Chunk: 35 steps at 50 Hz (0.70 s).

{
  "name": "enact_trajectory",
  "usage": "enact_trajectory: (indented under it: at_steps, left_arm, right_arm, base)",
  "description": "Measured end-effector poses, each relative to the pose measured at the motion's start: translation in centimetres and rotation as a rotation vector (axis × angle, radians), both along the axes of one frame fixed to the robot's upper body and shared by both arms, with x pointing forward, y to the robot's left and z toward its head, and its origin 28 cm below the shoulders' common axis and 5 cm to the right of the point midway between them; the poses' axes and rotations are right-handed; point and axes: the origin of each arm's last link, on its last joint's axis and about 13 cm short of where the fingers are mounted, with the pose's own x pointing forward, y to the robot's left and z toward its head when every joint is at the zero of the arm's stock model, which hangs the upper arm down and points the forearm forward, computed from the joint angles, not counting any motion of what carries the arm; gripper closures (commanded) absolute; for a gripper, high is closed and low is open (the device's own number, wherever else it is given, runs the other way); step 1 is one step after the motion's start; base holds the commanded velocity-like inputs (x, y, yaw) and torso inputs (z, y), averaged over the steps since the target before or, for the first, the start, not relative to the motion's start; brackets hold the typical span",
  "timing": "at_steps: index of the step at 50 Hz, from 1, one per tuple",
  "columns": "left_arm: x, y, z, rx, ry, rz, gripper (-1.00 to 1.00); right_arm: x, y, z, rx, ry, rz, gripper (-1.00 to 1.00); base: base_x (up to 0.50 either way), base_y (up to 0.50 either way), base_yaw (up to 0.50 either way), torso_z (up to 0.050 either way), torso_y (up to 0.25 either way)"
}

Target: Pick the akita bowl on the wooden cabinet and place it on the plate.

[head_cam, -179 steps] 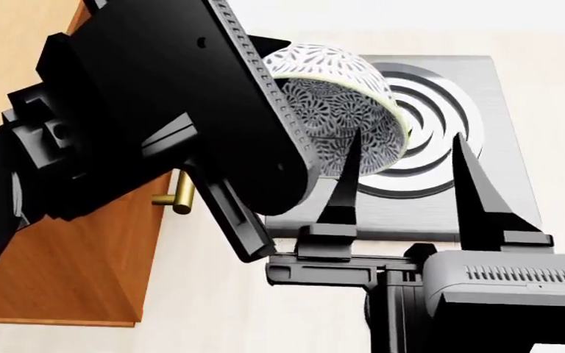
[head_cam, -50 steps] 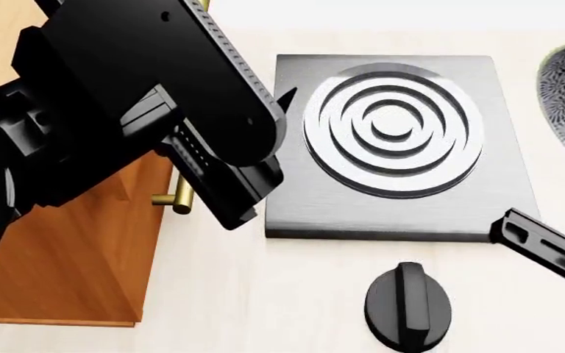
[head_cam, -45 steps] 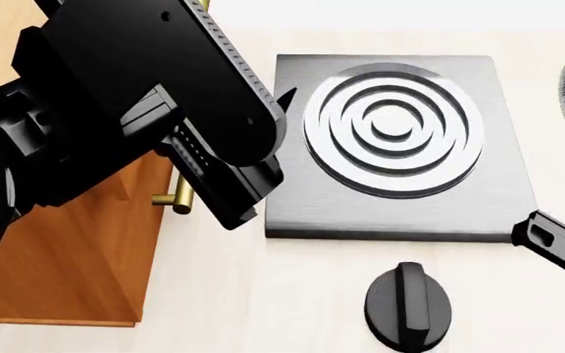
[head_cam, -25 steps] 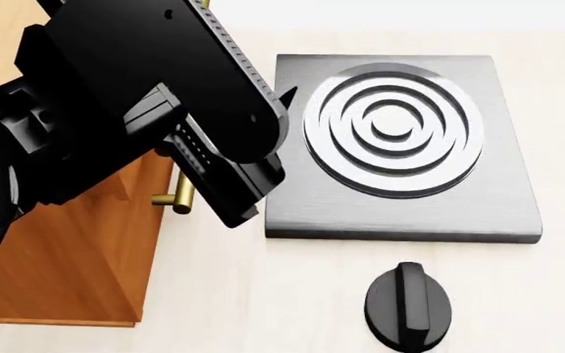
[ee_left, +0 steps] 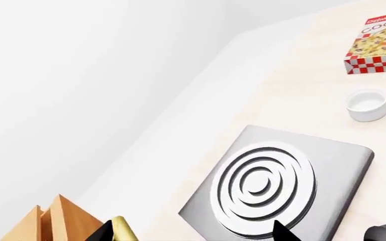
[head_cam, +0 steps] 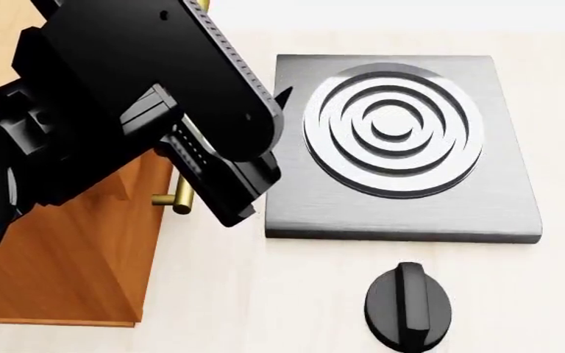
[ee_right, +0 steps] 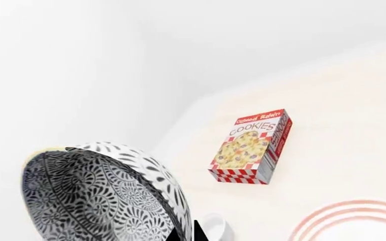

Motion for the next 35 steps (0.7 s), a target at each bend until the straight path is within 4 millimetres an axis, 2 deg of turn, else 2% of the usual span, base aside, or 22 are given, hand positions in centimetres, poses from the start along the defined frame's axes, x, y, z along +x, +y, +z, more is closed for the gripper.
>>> enact_trajectory:
  at_steps: [16,35]
  left_arm:
    - [0.0,0.1,-0.1,-0.003,0.002,0.006,-1.0]
    - [0.2,0.1,-0.2,-0.005,0.005,0.006,-1.0]
  right_arm:
    - [-0.5,-0.6,-0.1,0.157,-0.031,0.05,1.0]
    - [-0.3,-1.1,-0.6,0.249,-0.03,0.092,1.0]
  base:
    - [0.0,0.0,0.0,0.0,0.001]
    - [0.0,0.0,0.0,0.0,0.0]
